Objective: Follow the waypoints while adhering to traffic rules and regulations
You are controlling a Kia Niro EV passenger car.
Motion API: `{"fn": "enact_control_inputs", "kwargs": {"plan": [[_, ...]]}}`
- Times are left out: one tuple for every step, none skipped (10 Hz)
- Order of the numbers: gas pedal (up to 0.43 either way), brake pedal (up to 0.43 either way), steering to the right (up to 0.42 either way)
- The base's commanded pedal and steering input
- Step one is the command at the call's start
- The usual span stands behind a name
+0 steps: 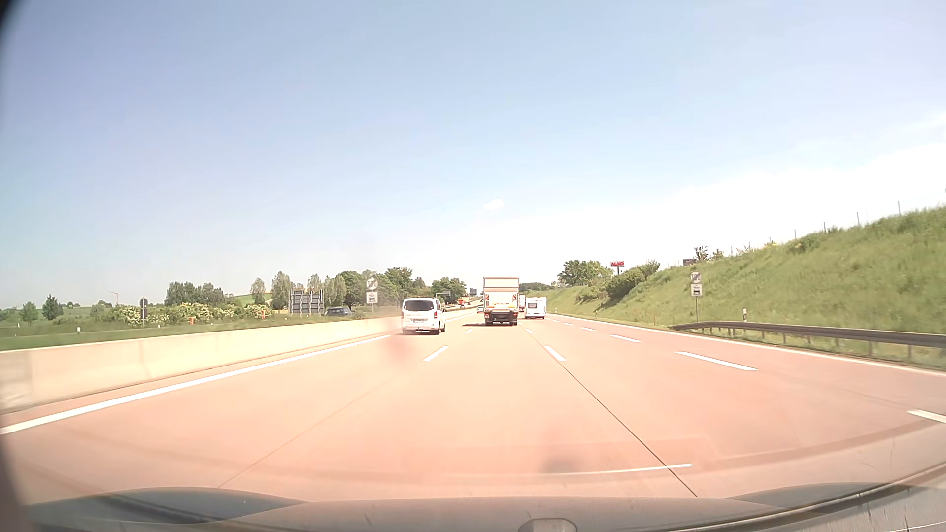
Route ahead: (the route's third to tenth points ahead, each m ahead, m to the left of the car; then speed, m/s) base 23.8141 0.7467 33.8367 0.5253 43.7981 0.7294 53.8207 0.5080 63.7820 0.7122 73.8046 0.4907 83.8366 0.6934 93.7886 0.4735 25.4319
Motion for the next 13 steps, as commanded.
{"fn": "enact_control_inputs", "kwargs": {"plan": [[0.008, 0.000, -0.002], [0.000, 0.000, -0.003], [0.000, 0.000, -0.003], [0.000, 0.000, -0.003], [0.008, 0.000, -0.003], [0.079, 0.000, -0.002], [0.138, 0.000, -0.003], [0.169, 0.000, -0.002], [0.177, 0.000, -0.002], [0.189, 0.000, -0.003], [0.189, 0.000, -0.003], [0.189, 0.000, -0.003], [0.189, 0.000, -0.003]]}}
